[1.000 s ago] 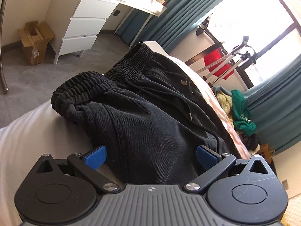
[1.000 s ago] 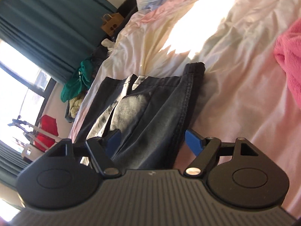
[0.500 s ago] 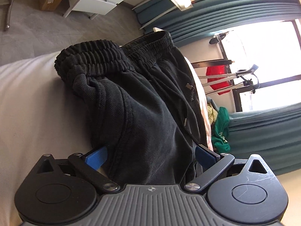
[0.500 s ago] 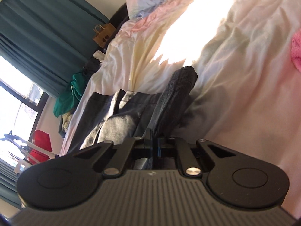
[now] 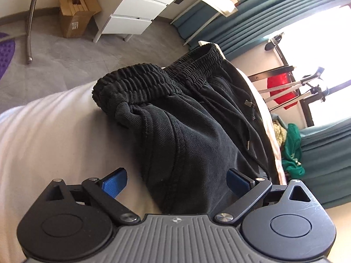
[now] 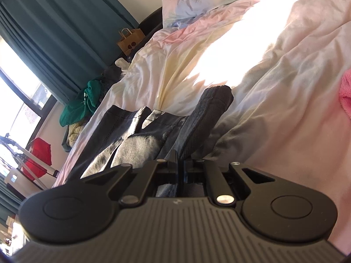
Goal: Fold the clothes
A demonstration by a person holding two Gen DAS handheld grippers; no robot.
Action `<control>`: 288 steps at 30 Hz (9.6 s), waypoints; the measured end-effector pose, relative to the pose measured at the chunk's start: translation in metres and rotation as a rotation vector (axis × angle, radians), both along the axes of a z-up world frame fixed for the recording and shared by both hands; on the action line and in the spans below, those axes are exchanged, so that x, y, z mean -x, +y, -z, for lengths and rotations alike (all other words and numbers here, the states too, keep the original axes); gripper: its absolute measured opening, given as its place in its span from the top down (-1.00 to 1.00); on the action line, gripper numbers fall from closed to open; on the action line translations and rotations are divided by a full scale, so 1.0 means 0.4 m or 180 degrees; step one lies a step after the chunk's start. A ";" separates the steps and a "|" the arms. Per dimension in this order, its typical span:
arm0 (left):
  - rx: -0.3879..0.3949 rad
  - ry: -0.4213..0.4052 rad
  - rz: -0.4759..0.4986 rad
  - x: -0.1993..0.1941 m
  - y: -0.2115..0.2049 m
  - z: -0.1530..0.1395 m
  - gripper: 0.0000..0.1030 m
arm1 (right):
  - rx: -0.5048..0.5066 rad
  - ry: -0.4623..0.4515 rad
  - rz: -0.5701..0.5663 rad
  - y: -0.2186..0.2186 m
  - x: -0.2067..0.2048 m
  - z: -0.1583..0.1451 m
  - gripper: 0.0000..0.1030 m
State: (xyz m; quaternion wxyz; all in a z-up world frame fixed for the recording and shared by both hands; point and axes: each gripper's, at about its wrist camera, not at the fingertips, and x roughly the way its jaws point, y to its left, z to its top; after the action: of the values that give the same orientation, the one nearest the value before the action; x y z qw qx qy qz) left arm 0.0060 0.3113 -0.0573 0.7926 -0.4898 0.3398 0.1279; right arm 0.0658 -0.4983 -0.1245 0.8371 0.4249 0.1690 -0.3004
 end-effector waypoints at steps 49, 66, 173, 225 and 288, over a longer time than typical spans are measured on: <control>-0.0397 -0.1167 -0.0095 -0.177 -0.022 -0.230 0.82 | 0.0367 -0.0534 0.0043 -0.032 -0.135 -0.173 0.86; -0.1086 -0.0538 -0.0051 -1.093 -0.146 -0.201 0.81 | 0.1480 0.0240 -0.0379 -0.018 -0.992 -0.147 0.86; -0.2254 -0.1022 0.2339 -0.043 -0.512 -0.268 -0.65 | -0.2019 -0.0885 0.0036 -0.038 0.057 0.115 -0.22; -0.2691 -0.1272 0.3489 -0.093 -0.820 0.036 0.89 | -0.1061 -0.0272 0.0298 -0.036 0.076 0.061 0.88; -0.2452 -0.1046 0.3337 -0.096 -0.813 0.052 0.71 | -0.1095 -0.0679 -0.0331 -0.116 -0.035 0.131 0.74</control>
State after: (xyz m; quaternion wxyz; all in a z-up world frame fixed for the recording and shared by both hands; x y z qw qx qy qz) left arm 0.0444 -0.0140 -0.0780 0.9095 0.0448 0.3378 -0.2381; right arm 0.0797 -0.5446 -0.1767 0.7797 0.5817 0.1499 -0.1768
